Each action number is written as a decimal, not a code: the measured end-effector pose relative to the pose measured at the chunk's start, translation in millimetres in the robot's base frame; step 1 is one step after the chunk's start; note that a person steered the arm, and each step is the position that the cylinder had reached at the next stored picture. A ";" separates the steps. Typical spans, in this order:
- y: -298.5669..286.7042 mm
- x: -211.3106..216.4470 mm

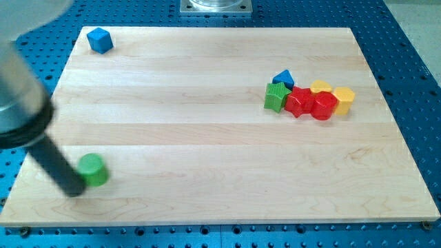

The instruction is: Push the green circle into the green star

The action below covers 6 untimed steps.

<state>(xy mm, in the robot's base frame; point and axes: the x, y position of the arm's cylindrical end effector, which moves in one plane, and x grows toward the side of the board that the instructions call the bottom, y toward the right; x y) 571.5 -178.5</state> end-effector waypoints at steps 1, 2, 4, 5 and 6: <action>60.2 -52.8; 121.5 -90.5; 131.7 -111.0; 212.2 -116.4; 141.2 -130.4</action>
